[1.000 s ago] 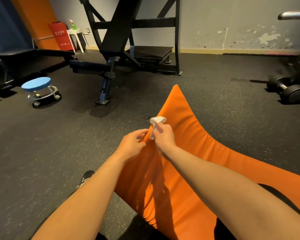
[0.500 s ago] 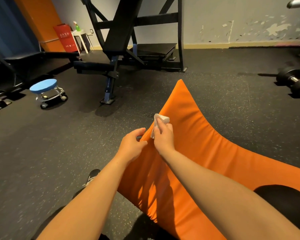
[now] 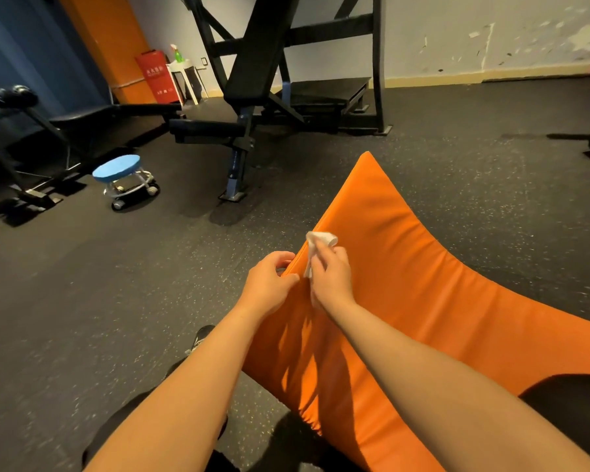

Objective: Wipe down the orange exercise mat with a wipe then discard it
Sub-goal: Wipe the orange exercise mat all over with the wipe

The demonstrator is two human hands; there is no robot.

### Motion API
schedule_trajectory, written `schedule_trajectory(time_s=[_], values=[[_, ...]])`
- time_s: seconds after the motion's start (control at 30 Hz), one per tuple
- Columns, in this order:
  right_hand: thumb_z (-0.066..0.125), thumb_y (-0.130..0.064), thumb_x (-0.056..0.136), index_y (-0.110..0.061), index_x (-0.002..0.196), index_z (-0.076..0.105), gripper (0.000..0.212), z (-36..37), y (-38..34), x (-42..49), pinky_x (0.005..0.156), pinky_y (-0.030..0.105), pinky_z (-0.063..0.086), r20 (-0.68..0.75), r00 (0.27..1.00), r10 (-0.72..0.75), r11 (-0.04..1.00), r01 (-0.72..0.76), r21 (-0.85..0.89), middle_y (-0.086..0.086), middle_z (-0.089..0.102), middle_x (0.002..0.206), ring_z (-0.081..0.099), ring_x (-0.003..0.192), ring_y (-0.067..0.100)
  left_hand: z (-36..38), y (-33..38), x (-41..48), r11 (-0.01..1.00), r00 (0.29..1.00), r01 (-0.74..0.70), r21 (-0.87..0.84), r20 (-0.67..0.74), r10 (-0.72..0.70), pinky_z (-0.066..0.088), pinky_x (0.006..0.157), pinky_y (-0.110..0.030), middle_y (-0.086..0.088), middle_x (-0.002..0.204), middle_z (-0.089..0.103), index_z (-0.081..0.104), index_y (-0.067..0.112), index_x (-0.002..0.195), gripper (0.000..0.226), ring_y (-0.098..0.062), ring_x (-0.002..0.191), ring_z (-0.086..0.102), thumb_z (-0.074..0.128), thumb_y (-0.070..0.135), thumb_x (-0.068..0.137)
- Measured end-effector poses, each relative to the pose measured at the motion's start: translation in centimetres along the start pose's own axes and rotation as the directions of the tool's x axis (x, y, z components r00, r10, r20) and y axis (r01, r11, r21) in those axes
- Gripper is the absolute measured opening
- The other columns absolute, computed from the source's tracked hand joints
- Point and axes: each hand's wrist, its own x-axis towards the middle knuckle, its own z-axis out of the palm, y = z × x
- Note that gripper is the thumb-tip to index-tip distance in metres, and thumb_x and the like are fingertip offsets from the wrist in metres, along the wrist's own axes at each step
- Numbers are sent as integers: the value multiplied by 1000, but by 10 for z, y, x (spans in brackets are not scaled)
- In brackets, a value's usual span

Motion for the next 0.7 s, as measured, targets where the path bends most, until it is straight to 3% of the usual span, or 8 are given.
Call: schedule_trajectory(time_s=[0.1, 0.13, 0.2, 0.27, 0.37, 0.5, 0.6, 0.7], values=[[44, -17, 108, -23, 151, 47, 43, -6, 0, 22, 78, -2, 36, -111, 989, 97, 995, -100, -23, -6, 40, 128, 50, 107, 6, 2, 1, -3, 1000, 1000, 0, 13, 9, 0, 44, 77, -15, 19, 105, 62, 63, 33, 122, 33, 8, 89, 56, 68, 18, 93], [44, -16, 108, -21, 151, 46, 44, -4, 0, 21, 85, 0, 36, -115, 990, 82, 994, -90, -67, -4, 41, 132, 50, 112, 10, 2, 1, -4, 1000, 1000, -2, 6, 2, 2, 45, 79, -18, 20, 104, 62, 64, 33, 121, 33, 7, 91, 57, 68, 17, 93], [45, -8, 104, -20, 147, 51, 45, 5, 1, 6, 100, 15, 29, -33, 999, -20, 985, 14, -169, 6, 45, 139, 47, 124, 27, 2, -4, -4, 1000, 1000, -7, -6, -21, 7, 49, 86, -23, 18, 106, 65, 67, 31, 119, 33, 3, 96, 60, 69, 14, 91], [51, -7, 96, -18, 136, 62, 42, 19, 10, -16, 100, 18, 22, 70, 987, -147, 962, 159, -220, 12, 49, 146, 46, 131, 35, 0, -9, -4, 1000, 999, -7, 0, -38, 7, 50, 92, -26, 13, 111, 68, 69, 25, 122, 37, -3, 102, 62, 70, 13, 87], [60, -8, 91, -13, 127, 69, 38, 18, 19, -24, 109, 16, 20, 104, 973, -206, 957, 223, -186, 12, 48, 152, 44, 138, 35, -1, -13, -4, 1000, 999, 3, -15, -34, -3, 49, 92, -25, 10, 113, 68, 67, 24, 125, 39, -5, 102, 62, 70, 15, 87], [62, -12, 97, -17, 138, 62, 42, 6, 14, 2, 116, 35, 26, 138, 939, -315, 909, 341, -240, 7, 34, 162, 36, 145, 34, -7, -12, 0, 999, 999, -23, -43, -29, 22, 50, 92, -26, 12, 113, 69, 68, 27, 124, 39, -3, 103, 63, 70, 14, 88], [56, -11, 101, -16, 148, 50, 48, -3, 9, 15, 113, 23, 20, 103, 965, -243, 937, 261, -231, 2, 28, 165, 35, 145, 26, -6, -11, 0, 997, 1000, -30, -68, 4, 31, 51, 91, -26, 15, 108, 71, 70, 30, 120, 36, 7, 99, 63, 68, 13, 89], [50, -13, 105, -19, 156, 37, 53, -7, 9, 14, 115, 11, 13, 42, 989, -144, 970, 149, -192, -6, 24, 166, 28, 146, 8, -1, -12, -2, 997, 999, -50, -65, 6, 50, 49, 89, -20, 18, 105, 71, 71, 32, 120, 33, 16, 90, 60, 65, 14, 93]])
